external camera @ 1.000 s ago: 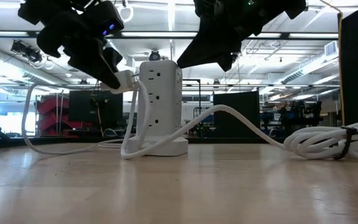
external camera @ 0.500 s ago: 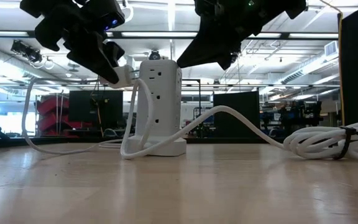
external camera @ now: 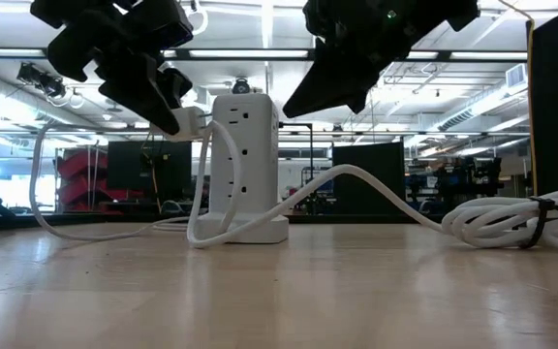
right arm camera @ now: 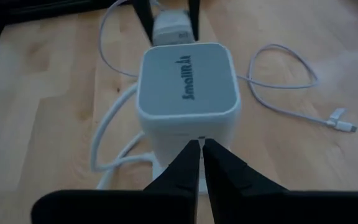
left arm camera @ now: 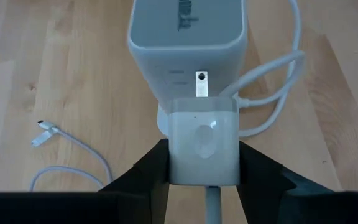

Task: Insert USB
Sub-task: Insert the white charger adapter into the white outlet extension

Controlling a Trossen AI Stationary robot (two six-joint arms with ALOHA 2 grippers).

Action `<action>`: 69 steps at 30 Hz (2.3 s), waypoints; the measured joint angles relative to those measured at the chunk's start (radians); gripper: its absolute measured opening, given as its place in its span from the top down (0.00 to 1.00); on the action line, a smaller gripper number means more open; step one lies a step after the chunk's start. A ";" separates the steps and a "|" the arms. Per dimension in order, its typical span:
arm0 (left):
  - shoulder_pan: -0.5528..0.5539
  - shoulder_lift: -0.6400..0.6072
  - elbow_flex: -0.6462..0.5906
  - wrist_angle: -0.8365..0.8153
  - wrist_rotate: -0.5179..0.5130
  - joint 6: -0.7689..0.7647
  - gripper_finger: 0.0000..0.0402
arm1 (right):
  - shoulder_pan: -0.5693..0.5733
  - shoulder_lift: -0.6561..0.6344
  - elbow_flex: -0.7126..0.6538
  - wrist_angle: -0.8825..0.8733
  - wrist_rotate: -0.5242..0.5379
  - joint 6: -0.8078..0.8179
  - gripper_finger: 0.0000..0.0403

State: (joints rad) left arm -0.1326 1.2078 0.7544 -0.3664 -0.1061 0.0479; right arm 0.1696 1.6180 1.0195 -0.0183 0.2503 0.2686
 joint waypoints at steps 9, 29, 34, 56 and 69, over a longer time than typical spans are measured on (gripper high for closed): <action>-0.001 0.061 -0.003 0.034 0.011 0.003 0.68 | -0.024 0.019 0.000 0.082 -0.066 0.002 1.00; 0.000 0.017 -0.002 -0.020 -0.043 -0.007 0.68 | -0.035 0.065 0.001 0.115 -0.128 0.026 1.00; 0.001 0.016 0.002 0.006 -0.057 -0.003 0.68 | -0.033 0.074 -0.005 0.098 -0.145 0.026 1.00; -0.002 0.015 0.050 -0.035 0.063 0.051 0.68 | -0.053 0.066 0.000 0.159 -0.055 -0.010 1.00; -0.002 0.015 0.049 -0.040 0.044 0.010 0.68 | -0.055 0.066 0.000 0.160 -0.102 0.000 1.00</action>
State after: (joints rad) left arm -0.1345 1.2228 0.8036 -0.4062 -0.0617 0.0575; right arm 0.1150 1.6844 1.0191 0.1419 0.1485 0.2691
